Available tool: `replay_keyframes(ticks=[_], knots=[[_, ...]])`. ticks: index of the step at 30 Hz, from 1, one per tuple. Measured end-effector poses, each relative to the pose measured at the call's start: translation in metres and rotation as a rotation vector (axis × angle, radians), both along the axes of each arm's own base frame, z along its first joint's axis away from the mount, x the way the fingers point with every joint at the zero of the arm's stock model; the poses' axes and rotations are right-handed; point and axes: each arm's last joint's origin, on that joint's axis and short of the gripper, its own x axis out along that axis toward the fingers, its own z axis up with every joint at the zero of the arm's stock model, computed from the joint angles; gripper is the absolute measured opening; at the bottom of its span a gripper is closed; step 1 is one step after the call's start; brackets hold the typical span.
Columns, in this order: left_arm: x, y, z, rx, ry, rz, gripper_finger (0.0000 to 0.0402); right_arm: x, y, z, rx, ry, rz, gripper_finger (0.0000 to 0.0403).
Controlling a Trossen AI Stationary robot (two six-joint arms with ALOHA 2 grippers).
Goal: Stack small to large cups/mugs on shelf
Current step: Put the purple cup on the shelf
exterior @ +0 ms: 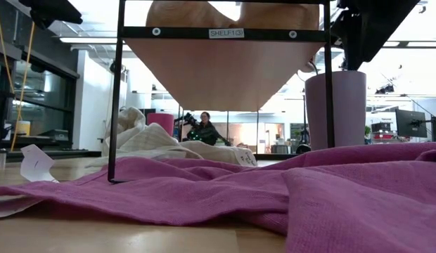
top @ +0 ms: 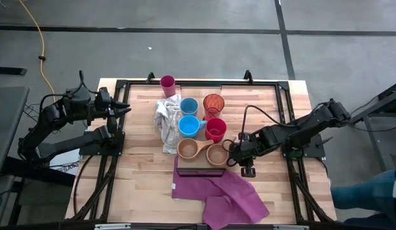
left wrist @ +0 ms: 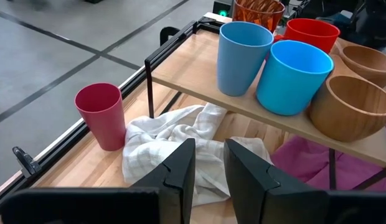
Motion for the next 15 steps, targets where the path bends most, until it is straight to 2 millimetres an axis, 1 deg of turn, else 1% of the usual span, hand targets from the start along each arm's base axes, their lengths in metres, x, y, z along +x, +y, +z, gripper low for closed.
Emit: replay_keyframes(ticks=[3, 5, 15], knots=[[0.0, 0.0, 0.0, -0.001, 0.0, 0.0, 0.0074, 0.0007, -0.0001, 0.0002, -0.008, -0.01, -0.006, 0.0127], [0.0001, 0.0, 0.0, -0.002, 0.0, -0.002, 0.0074, 0.0007, -0.0005, 0.0002, -0.016, -0.011, -0.009, 0.0129], [0.0001, -0.0001, -0.0002, -0.003, 0.0, -0.002, 0.0074, 0.0009, -0.0015, 0.0002, -0.054, -0.023, -0.01, 0.0122]])
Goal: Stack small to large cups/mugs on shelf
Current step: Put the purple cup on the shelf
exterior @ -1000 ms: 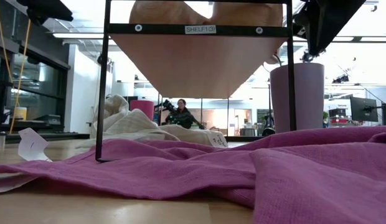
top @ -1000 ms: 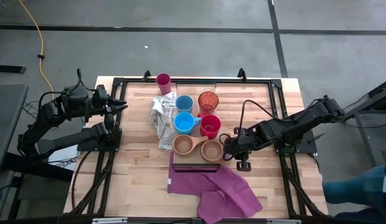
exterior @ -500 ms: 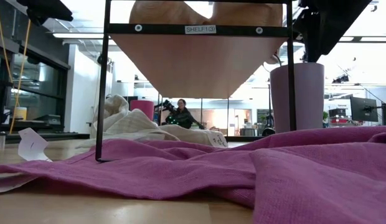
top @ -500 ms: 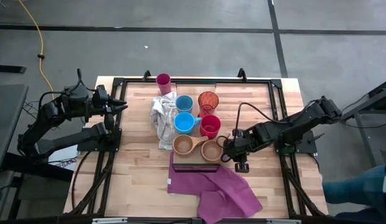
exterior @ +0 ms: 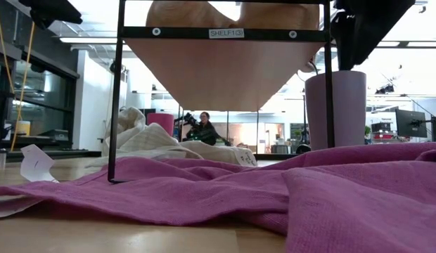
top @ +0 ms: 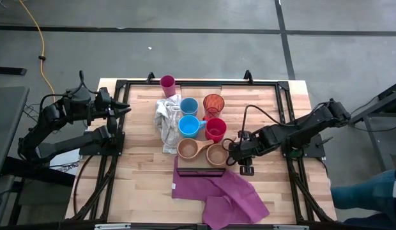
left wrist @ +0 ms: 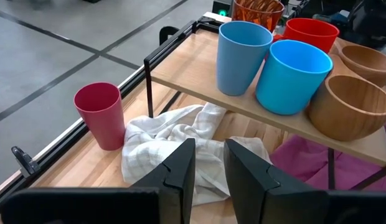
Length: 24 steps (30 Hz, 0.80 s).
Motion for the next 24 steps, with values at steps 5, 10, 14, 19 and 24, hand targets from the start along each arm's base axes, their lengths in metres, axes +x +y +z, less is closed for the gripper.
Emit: replay_keyframes(ticks=[5, 10, 14, 19, 24], knots=[[0.0, 0.0, 0.0, 0.0, 0.001, 0.0, 0.0074, 0.003, 0.001, -0.005, -0.01, 0.017, -0.001, 0.0122], [0.0, 0.0, 0.0, 0.0, 0.001, 0.0, 0.0074, 0.009, 0.003, -0.012, -0.012, 0.024, 0.011, 0.0122], [0.0, 0.0, 0.0, 0.001, 0.0, -0.001, 0.0074, 0.01, 0.003, -0.011, -0.015, 0.007, -0.003, 0.0122], [0.0, 0.0, 0.0, 0.002, 0.001, -0.001, 0.0074, 0.01, 0.003, -0.011, -0.036, 0.006, -0.02, 0.0122], [0.0, 0.0, 0.0, 0.003, 0.001, -0.002, 0.0074, 0.008, 0.002, -0.012, -0.04, 0.029, -0.036, 0.011]])
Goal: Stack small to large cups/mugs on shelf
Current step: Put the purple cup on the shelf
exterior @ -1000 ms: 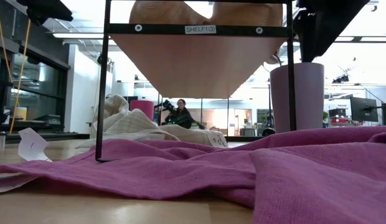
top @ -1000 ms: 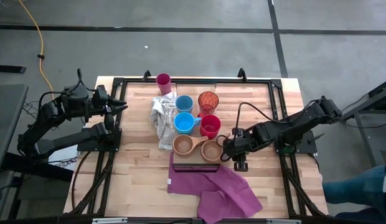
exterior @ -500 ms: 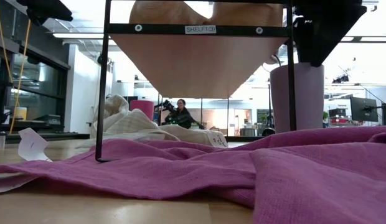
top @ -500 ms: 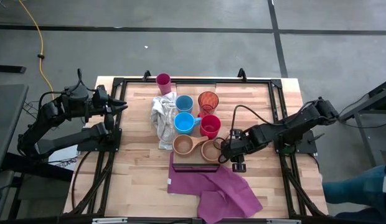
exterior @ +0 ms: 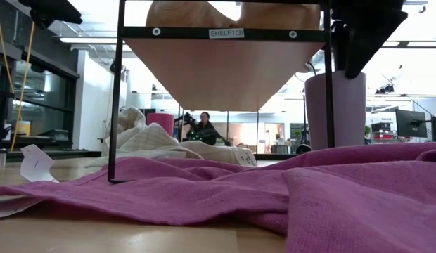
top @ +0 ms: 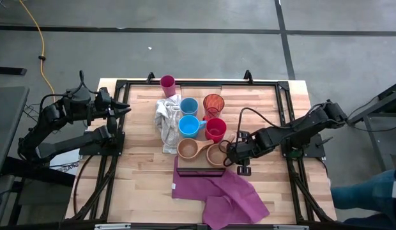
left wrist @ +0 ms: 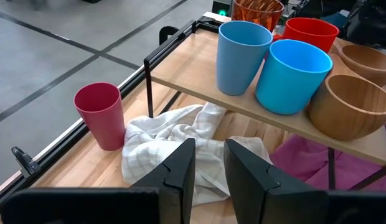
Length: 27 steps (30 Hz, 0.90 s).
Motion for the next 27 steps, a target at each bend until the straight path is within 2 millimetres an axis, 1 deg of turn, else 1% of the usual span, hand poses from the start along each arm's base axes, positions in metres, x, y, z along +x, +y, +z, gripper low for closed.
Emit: replay_keyframes(ticks=[7, 18, 27], knots=[[0.0, 0.0, 0.0, 0.0, 0.0, 0.0, 0.0074, -0.0002, 0.0002, -0.0001, 0.005, 0.003, 0.002, 0.0074], [0.0, 0.0, 0.0, 0.0, 0.0, -0.001, 0.0074, -0.0011, 0.0008, -0.0003, 0.028, 0.019, 0.01, 0.0048], [0.0002, -0.0004, 0.0, -0.003, -0.002, -0.015, 0.0074, -0.0015, 0.0016, -0.0002, 0.044, 0.024, 0.013, 0.0004]])
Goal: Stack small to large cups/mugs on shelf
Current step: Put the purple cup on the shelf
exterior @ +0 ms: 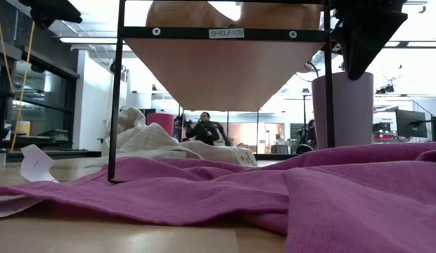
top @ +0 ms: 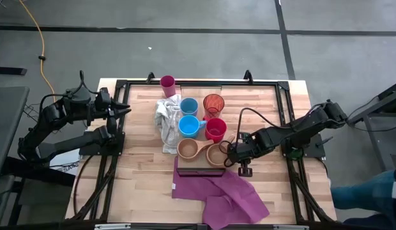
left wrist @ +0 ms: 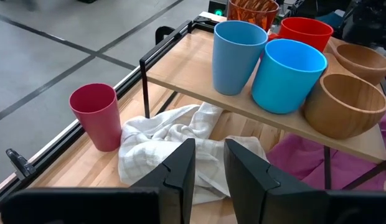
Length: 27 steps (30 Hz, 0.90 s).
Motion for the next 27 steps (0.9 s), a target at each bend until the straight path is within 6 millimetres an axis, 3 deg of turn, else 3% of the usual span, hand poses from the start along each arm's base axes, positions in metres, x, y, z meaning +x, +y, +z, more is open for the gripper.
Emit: replay_keyframes(ticks=[27], knots=[[0.0, 0.0, 0.0, -0.001, -0.001, -0.003, 0.0074, -0.012, 0.024, 0.0, 0.096, 0.062, 0.02, 0.0]])
